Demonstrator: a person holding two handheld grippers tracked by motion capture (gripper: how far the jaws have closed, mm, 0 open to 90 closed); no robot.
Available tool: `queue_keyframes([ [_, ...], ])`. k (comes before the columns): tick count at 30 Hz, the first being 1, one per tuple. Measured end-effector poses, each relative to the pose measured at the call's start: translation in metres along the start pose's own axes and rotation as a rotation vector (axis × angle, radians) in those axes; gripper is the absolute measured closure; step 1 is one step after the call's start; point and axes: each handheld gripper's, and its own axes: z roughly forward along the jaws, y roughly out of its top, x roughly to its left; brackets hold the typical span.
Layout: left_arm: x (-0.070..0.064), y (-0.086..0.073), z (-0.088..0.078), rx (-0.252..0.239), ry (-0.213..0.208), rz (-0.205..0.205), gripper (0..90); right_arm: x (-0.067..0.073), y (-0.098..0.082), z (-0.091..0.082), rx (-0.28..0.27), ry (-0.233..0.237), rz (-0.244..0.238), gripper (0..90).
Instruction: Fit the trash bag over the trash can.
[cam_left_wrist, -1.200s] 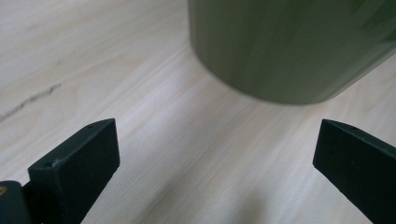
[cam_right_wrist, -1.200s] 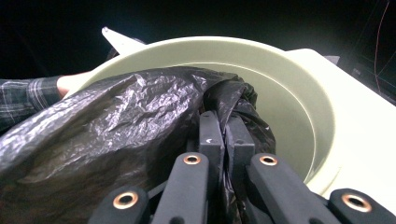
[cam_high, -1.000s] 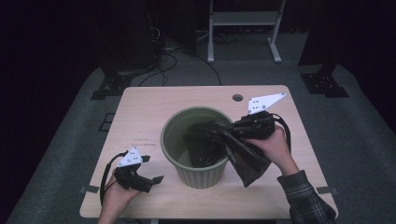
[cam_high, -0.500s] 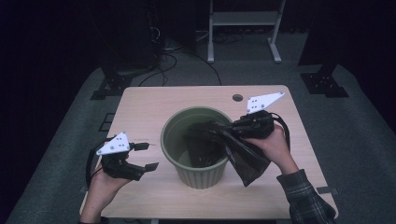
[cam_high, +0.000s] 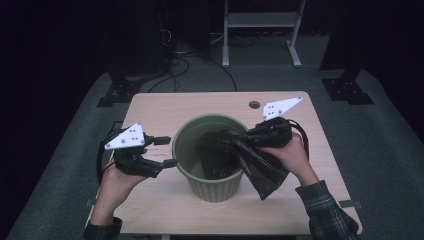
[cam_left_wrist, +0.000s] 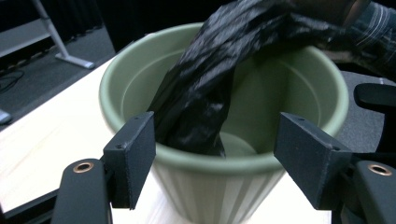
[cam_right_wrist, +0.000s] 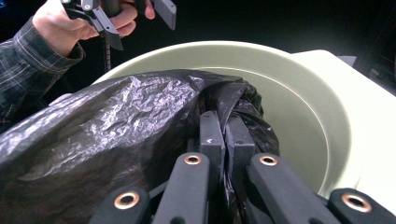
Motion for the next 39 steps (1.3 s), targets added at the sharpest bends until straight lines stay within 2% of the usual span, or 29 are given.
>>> queue_keyframes([
  [7,0.003,0.019,0.023,-0.008,-0.029,0.029,27.5,0.001,0.004,0.005,-0.002,0.025,-0.003,88.3],
  [13,0.004,0.032,0.047,0.022,-0.072,0.046,26.3,0.001,0.005,0.008,-0.014,0.047,-0.004,88.3],
  [24,0.009,0.04,0.079,0.079,-0.109,0.064,26.3,0.004,0.012,0.013,-0.029,0.092,-0.008,88.4],
  [26,0.01,0.04,0.082,0.09,-0.138,0.073,34.1,0.004,0.013,0.015,-0.03,0.096,-0.01,88.3],
  [29,0.01,0.039,0.084,0.117,-0.171,0.079,59.0,0.004,0.014,0.017,-0.028,0.089,-0.013,87.2],
  [31,0.011,0.038,0.083,0.141,-0.155,0.061,73.6,0.004,0.014,0.016,-0.041,0.054,-0.013,73.0],
  [32,0.011,0.037,0.082,0.15,-0.142,0.049,77.3,0.003,0.013,0.015,-0.046,0.031,-0.006,69.2],
  [34,0.013,0.034,0.078,0.141,-0.125,0.031,81.8,0.001,0.01,0.009,-0.061,0.003,0.001,62.3],
  [39,0.016,0.028,0.067,0.136,-0.093,0.001,81.7,-0.005,0.0,-0.018,-0.093,-0.061,0.028,56.1],
])
